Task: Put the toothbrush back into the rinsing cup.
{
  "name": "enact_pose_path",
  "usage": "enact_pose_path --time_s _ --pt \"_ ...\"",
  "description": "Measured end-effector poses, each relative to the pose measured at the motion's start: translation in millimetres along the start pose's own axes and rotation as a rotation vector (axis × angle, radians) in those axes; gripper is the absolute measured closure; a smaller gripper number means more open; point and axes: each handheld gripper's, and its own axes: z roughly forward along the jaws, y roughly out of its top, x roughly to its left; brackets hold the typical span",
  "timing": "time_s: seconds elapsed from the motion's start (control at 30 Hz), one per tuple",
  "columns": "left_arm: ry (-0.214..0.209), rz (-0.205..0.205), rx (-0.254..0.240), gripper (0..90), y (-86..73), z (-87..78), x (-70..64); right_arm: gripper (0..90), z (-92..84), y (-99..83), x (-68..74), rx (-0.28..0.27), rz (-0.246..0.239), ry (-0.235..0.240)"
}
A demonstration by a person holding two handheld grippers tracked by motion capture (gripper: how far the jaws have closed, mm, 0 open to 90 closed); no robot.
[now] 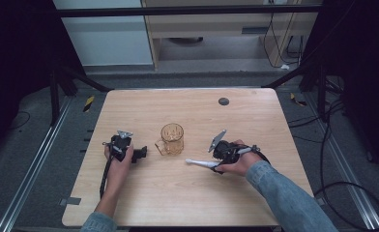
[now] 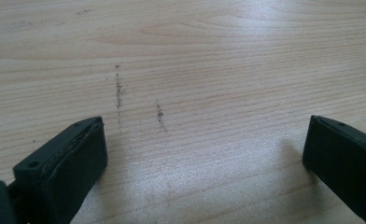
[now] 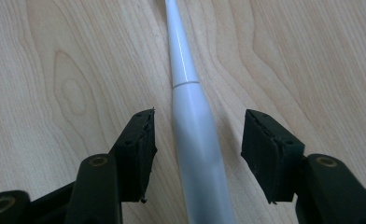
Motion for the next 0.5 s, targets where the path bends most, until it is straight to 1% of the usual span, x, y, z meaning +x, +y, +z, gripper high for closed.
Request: enact_pose_path --time_s 0.1,0.17,0.37,0.47,0.5 --pt "0.000 0.001 0.001 0.0 0.2 0.1 0.0 47.6 1.4 -0.6 -0.9 0.011 -0.001 0.008" --pt "-0.001 0.001 0.001 0.0 0.2 0.1 0.0 48.9 2.2 -0.8 -1.6 0.013 -0.010 0.014" --pt "-0.003 0.004 0.000 0.0 0.5 0.4 0.3 51.8 4.7 -1.7 -2.7 0.032 -0.003 0.034" --pt "-0.003 0.004 0.000 0.0 0.5 0.4 0.3 53.2 6.1 -1.2 -2.2 0.043 -0.011 0.038" --pt "-0.003 0.005 0.000 0.0 0.5 0.4 0.3 53.6 6.1 -0.6 -2.7 0.049 -0.022 0.040"
